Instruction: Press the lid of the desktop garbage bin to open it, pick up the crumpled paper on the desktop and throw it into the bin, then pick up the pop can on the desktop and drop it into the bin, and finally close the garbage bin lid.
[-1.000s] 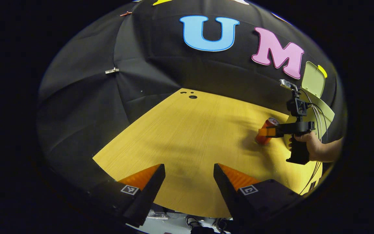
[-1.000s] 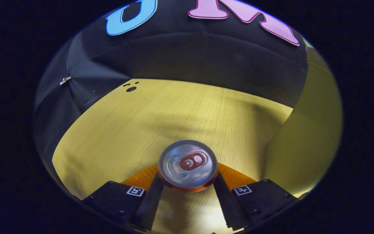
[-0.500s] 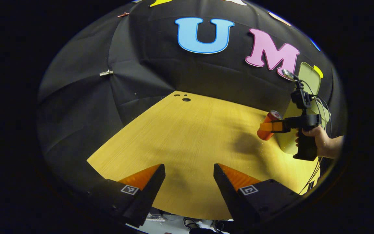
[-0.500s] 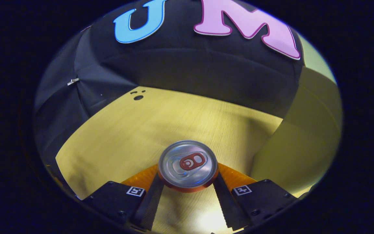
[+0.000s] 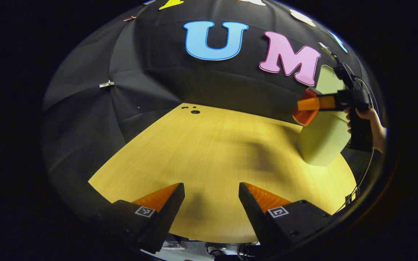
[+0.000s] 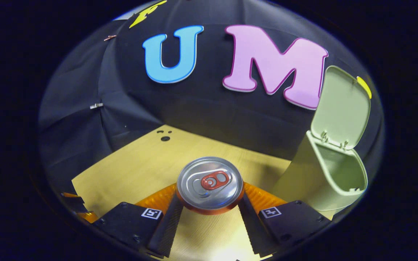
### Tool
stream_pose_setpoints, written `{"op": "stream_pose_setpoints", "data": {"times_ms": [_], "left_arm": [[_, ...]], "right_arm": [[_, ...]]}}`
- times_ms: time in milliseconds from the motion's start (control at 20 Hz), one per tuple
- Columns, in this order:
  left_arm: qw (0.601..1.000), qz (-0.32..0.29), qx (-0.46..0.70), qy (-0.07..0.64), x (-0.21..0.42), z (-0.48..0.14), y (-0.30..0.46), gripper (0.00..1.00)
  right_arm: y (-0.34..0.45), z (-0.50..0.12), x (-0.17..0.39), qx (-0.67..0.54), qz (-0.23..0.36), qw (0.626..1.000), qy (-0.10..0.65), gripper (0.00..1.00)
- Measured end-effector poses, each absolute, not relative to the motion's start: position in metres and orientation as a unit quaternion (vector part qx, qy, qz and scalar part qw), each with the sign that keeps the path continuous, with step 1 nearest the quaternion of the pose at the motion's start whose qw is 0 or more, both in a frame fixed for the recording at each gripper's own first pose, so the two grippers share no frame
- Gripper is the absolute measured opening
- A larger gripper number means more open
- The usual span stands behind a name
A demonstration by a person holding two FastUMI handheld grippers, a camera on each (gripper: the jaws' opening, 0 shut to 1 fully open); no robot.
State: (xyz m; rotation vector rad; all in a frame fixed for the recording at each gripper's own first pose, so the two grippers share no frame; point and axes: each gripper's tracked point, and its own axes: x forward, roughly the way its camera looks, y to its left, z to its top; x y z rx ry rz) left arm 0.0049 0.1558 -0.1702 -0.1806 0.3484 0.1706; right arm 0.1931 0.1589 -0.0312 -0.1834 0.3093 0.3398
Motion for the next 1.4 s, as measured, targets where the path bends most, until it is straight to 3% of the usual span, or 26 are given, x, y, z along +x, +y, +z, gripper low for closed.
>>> {"op": "stream_pose_setpoints", "data": {"times_ms": [600,1400], "left_arm": [[0.986,0.058,-0.077,0.134,0.022,-0.134,0.157,0.96],[0.986,0.046,-0.062,0.148,0.066,-0.120,0.100,0.96]], "right_arm": [[0.060,0.114,0.192,-0.075,0.075,0.994,0.030,0.82],[-0.063,0.066,0.252,-0.047,0.009,0.996,0.081,0.82]]}}
